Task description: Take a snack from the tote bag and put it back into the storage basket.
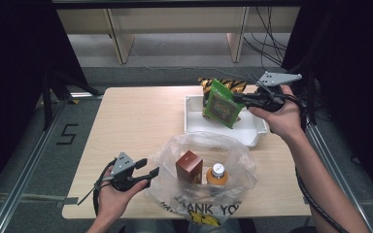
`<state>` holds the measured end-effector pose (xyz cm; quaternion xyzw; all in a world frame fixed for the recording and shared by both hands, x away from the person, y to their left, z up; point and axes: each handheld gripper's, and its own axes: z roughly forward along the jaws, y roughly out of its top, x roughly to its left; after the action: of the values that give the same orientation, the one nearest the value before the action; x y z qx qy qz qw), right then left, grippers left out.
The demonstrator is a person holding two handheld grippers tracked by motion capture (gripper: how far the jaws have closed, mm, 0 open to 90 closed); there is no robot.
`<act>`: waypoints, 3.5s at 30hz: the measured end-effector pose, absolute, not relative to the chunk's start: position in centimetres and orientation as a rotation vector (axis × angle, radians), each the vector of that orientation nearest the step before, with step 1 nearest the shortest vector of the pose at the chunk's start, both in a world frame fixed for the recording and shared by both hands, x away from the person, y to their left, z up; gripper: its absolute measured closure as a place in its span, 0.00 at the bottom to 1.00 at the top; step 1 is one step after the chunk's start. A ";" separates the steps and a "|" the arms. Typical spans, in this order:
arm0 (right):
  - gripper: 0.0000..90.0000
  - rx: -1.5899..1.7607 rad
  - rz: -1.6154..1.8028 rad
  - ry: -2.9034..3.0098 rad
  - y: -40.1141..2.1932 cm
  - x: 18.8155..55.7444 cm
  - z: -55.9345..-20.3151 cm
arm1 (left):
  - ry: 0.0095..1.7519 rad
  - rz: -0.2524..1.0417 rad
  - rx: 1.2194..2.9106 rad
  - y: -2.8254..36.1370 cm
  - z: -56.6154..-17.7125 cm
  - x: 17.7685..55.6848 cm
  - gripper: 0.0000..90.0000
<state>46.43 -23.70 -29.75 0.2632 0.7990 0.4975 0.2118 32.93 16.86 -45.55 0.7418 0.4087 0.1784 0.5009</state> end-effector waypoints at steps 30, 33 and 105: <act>1.00 0.821 1.331 2.235 -23.0 49.3 -33.0 | 0.998 0.428 1.786 16.9 -45.5 32.8 0.46; 1.00 0.844 1.323 2.239 -22.8 49.4 -33.4 | 0.983 0.435 1.794 16.9 -45.4 32.8 0.46; 1.00 0.957 1.158 2.319 -22.4 52.8 -38.3 | 0.979 0.432 1.794 17.1 -45.4 32.8 0.46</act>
<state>52.83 -22.40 -38.26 0.3402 0.8242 0.4117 0.1883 32.82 17.05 -45.41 0.7427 0.4053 0.1788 0.5022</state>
